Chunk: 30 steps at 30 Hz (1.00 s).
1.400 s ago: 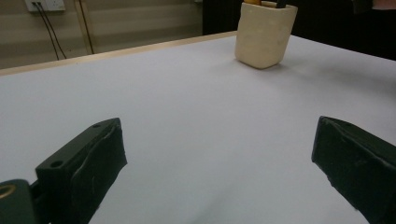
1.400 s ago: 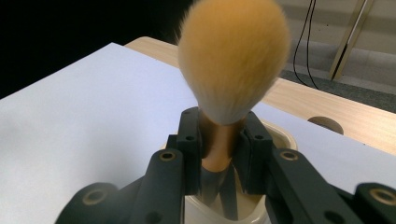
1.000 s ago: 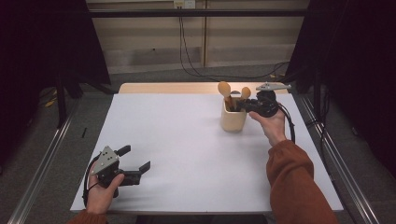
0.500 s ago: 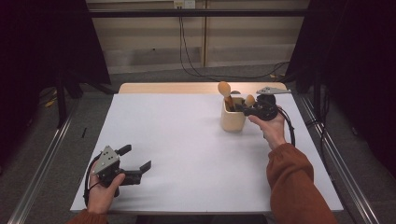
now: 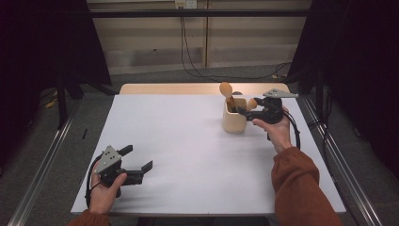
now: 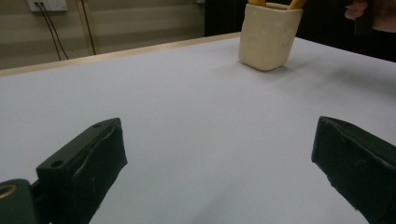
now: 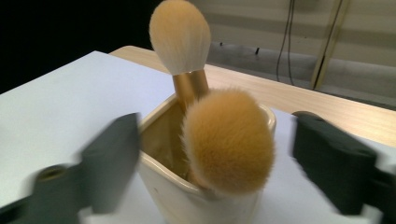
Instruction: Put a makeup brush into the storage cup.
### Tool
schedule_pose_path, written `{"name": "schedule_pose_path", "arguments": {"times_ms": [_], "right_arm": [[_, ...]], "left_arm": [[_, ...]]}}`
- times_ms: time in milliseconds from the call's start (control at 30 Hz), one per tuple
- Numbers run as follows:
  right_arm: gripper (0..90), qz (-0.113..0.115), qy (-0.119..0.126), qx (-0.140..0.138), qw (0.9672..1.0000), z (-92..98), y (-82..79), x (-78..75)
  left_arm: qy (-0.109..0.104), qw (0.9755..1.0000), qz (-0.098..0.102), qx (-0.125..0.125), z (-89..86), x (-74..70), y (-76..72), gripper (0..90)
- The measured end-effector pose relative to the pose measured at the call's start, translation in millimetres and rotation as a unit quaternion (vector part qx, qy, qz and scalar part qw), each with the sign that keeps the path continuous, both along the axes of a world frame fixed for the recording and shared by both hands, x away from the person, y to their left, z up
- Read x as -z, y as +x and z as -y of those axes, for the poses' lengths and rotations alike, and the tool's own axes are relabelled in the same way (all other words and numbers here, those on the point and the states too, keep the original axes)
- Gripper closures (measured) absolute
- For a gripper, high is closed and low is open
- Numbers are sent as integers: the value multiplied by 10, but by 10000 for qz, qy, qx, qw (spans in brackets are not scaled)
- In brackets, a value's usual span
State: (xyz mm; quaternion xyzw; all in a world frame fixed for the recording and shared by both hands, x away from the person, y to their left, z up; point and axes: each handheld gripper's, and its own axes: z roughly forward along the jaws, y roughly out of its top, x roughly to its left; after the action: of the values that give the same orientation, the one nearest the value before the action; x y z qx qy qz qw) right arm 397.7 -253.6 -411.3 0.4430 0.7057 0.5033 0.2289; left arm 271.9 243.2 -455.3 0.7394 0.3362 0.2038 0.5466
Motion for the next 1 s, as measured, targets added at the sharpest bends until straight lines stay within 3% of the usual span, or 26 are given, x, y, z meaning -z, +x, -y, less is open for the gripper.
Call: {"name": "schedule_pose_path", "arguments": {"times_ms": [133, 233, 433, 733, 1000], "right_arm": [[4, 125, 36, 21, 9999, 15, -61, 8], [11, 295, -114, 187, 9993, 17, -124, 20], [8, 310, 9, 183, 9994, 35, -188, 31], [13, 405, -163, 392, 9983, 32, -319, 40], [15, 511, -111, 458, 9976, 52, -445, 60]], "left_arm": [[-13, 10000, 19, -24, -10, -8, 2, 27], [9, 10000, 40, -37, -14, -12, 0, 27], [30, 10000, 56, -52, -39, -18, -16, 27], [8, 9999, 121, -73, -56, -32, -43, 27], [-9, 9999, 126, -51, -78, -38, -62, 26]]}}
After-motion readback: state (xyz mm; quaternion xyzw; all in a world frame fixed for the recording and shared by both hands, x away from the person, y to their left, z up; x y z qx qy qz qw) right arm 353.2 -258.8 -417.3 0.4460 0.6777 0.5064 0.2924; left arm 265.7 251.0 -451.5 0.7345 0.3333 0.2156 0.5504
